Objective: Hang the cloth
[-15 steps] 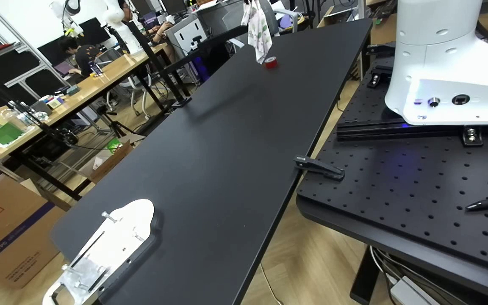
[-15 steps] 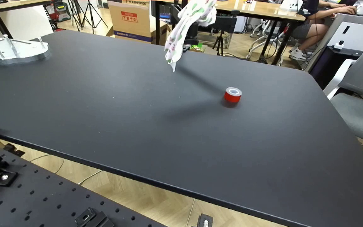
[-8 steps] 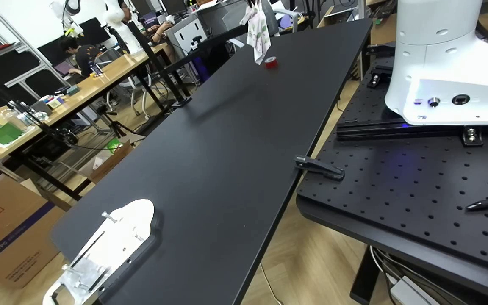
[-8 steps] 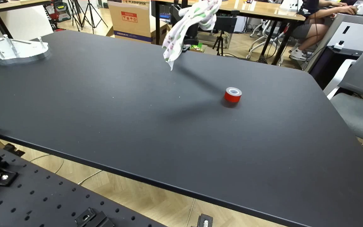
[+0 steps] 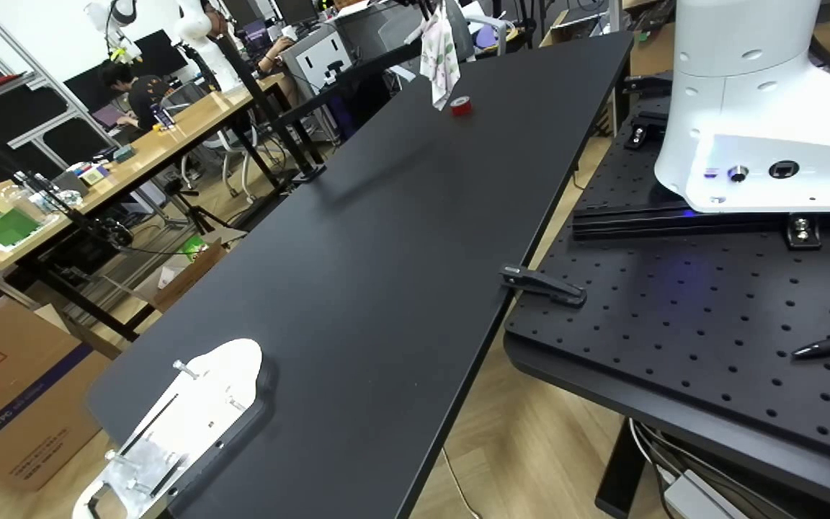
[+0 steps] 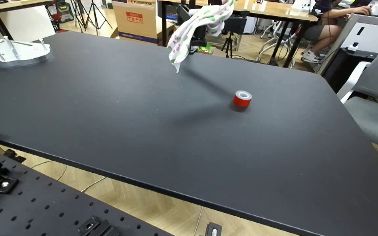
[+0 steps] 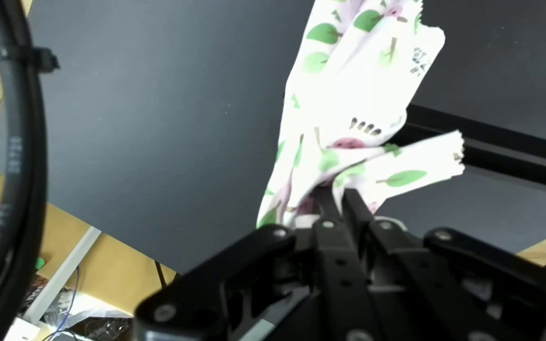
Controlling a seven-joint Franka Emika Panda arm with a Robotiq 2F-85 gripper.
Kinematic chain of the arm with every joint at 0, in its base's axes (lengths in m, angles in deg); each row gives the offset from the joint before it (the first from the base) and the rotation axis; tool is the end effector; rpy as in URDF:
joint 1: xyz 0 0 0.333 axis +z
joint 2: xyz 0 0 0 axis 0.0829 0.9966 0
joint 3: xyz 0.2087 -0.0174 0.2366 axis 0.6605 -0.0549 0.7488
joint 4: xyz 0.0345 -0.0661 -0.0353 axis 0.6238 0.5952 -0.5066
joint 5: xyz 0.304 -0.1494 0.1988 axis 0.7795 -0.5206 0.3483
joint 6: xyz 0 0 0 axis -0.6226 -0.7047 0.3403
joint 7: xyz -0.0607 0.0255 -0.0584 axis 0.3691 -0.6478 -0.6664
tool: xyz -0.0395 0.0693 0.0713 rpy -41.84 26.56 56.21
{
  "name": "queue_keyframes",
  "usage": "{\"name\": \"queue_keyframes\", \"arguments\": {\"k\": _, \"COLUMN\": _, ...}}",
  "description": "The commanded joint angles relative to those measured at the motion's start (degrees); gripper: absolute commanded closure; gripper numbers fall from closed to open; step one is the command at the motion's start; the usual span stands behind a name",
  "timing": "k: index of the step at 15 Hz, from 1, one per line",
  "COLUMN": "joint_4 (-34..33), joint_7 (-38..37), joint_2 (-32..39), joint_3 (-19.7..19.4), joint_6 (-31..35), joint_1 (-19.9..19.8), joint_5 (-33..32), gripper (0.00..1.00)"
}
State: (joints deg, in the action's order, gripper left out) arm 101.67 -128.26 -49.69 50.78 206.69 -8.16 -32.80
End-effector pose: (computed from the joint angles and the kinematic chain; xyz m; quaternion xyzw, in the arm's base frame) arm 0.4784 -0.1021 0.3839 0.9134 -0.3756 0.1212 0.1001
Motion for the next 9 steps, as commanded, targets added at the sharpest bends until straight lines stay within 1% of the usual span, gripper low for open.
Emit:
{"name": "queue_keyframes", "arguments": {"k": 1, "joint_4": -0.57, "joint_7": -3.68, "joint_2": 0.26, "joint_3": -0.88, "joint_6": 0.31, "joint_1": 1.31, "joint_5": -0.16, "gripper": 0.58}}
{"name": "queue_keyframes", "arguments": {"k": 6, "joint_4": -0.40, "joint_7": -4.58, "joint_2": -1.16, "joint_3": -0.69, "joint_6": 1.13, "joint_1": 1.95, "joint_5": 0.19, "gripper": 0.25}}
{"name": "queue_keyframes", "arguments": {"k": 9, "joint_4": -0.16, "joint_7": -4.78, "joint_2": -2.77, "joint_3": -0.27, "joint_6": 1.51, "joint_1": 2.47, "joint_5": 0.22, "gripper": 0.04}}
